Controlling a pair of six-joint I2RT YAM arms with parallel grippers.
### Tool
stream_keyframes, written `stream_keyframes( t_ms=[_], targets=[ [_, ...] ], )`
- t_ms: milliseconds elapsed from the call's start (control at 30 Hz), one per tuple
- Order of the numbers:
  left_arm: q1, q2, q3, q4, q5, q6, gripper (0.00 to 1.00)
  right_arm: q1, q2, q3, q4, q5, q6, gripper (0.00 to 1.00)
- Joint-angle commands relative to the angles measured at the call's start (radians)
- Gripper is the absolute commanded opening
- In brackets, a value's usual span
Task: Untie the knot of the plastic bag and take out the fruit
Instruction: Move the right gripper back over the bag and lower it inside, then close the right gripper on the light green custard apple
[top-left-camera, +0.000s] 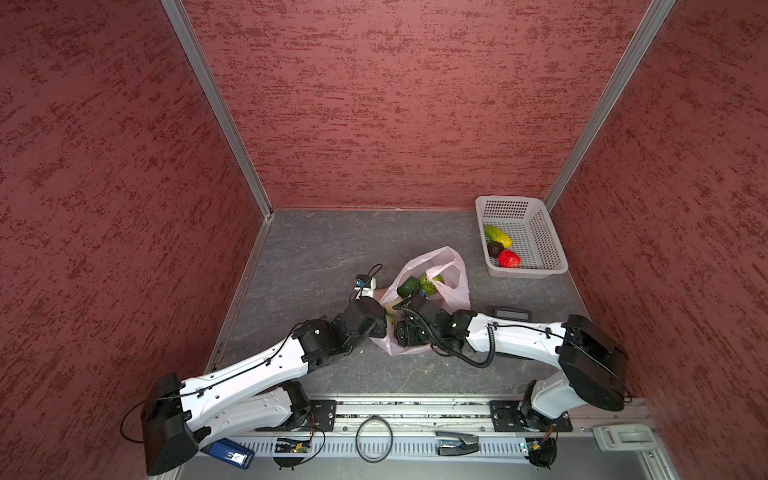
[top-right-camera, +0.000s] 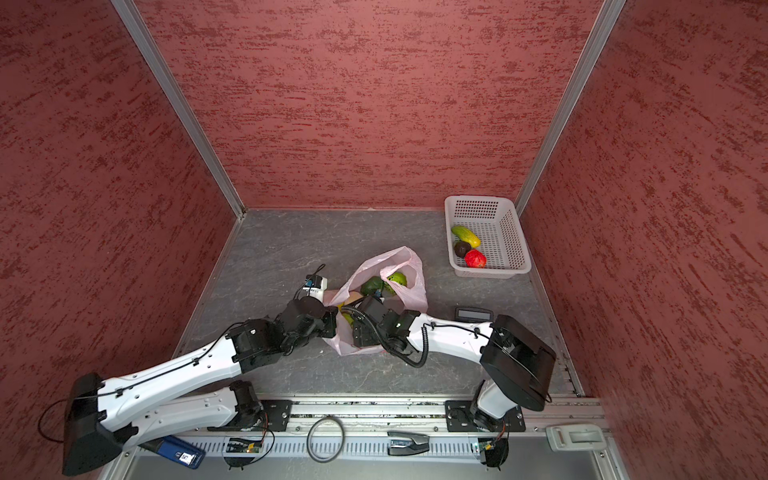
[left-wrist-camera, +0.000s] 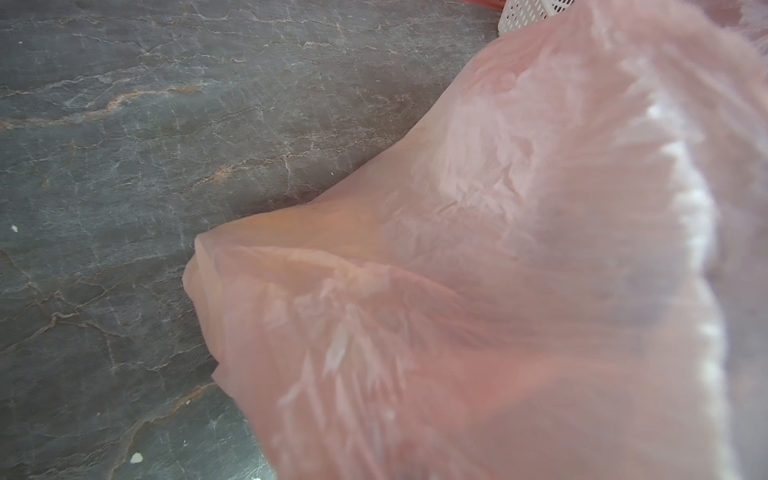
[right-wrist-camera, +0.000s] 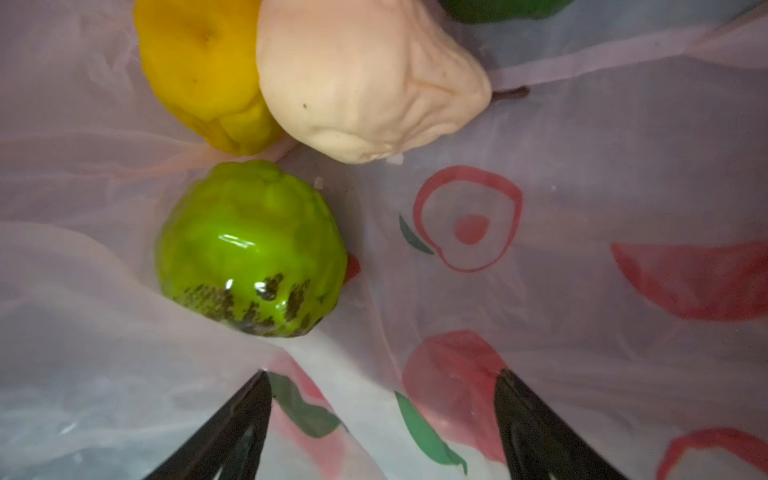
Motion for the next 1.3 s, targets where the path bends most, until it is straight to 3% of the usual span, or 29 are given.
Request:
stream_keyframes(
  t_ms=[0,233,733,967,1267],
  targets=[
    [-0.002,-0.021,-0.02,-0.03,0.013,-0.018,0.0,0.001,0.024,0.029,0.072,0.051,0.092,0.87],
    [-0.01,-0.041,-0.048,-0.077,0.038,-0.039,0.0,-0.038,0.041,0.046,0.136,0.093,0.206,0.89],
    [-0.004,-0.039,-0.059,-0.089,0.046,-0.041,0.0,-0.058,0.15,0.122,0.243,-0.053,0.256,0.93],
    [0.024,-0.046,-0.067,-0.092,0.069,-0.027,0.0,-0.037,0.2,0.14,0.207,-0.13,0.276,0.95],
    [0.039,-0.038,-0.084,-0.079,0.098,-0.026,0.0,-0.032,0.276,0.201,0.188,-0.131,0.284,0.96]
  ],
)
